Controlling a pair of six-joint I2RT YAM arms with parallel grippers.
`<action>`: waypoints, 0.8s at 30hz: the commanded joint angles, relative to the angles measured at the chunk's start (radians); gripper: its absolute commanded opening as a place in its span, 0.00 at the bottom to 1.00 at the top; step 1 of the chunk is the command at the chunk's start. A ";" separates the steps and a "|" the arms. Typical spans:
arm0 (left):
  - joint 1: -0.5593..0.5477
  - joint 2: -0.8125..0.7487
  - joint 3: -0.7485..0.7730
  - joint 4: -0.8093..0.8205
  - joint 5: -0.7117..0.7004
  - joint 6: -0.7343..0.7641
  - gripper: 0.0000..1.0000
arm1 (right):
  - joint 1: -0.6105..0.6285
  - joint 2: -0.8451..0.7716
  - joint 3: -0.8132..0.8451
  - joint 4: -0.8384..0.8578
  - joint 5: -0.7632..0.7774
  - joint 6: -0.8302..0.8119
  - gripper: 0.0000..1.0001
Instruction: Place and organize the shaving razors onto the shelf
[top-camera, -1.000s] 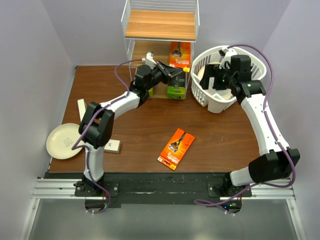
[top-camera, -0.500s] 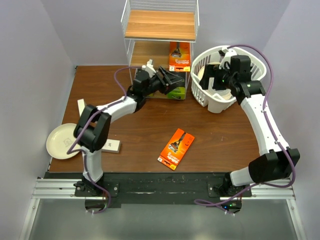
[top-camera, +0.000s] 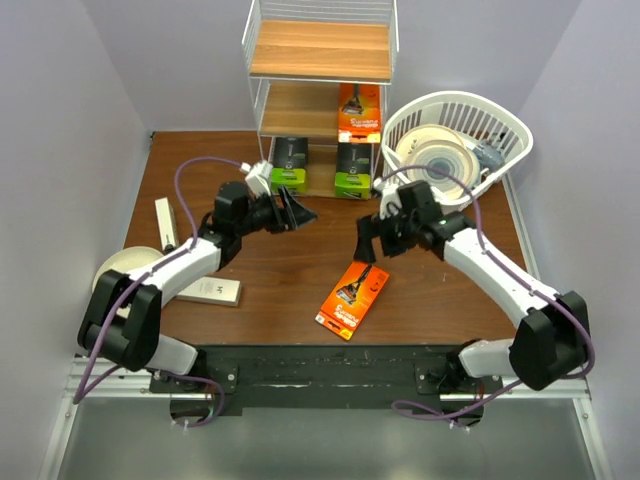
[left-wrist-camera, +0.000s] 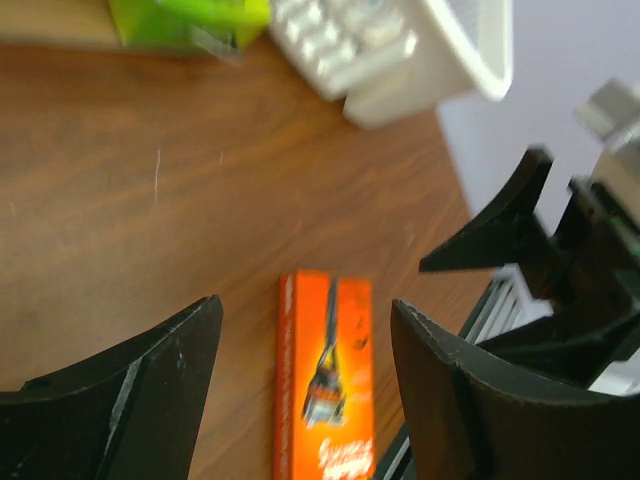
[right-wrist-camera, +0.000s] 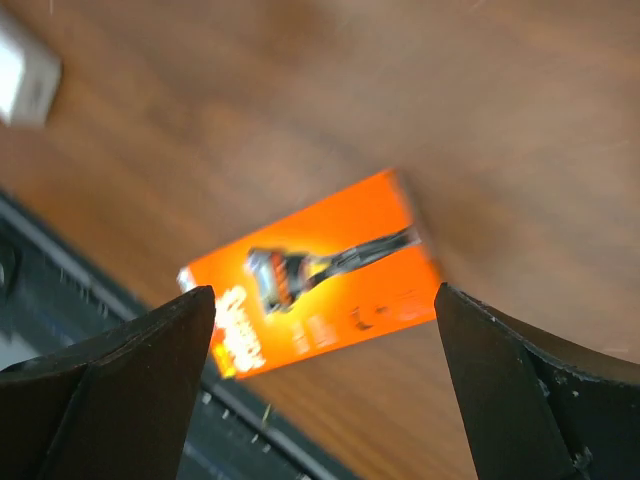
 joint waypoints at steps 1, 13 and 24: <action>-0.061 -0.062 -0.150 -0.051 -0.032 0.245 0.73 | 0.078 0.006 -0.064 0.018 0.119 0.065 0.94; -0.196 -0.045 -0.361 0.076 -0.001 0.106 0.72 | 0.085 0.117 -0.058 -0.188 0.225 0.254 0.75; -0.317 0.140 -0.257 0.046 -0.113 0.070 0.65 | 0.063 0.299 -0.102 -0.005 -0.044 0.442 0.49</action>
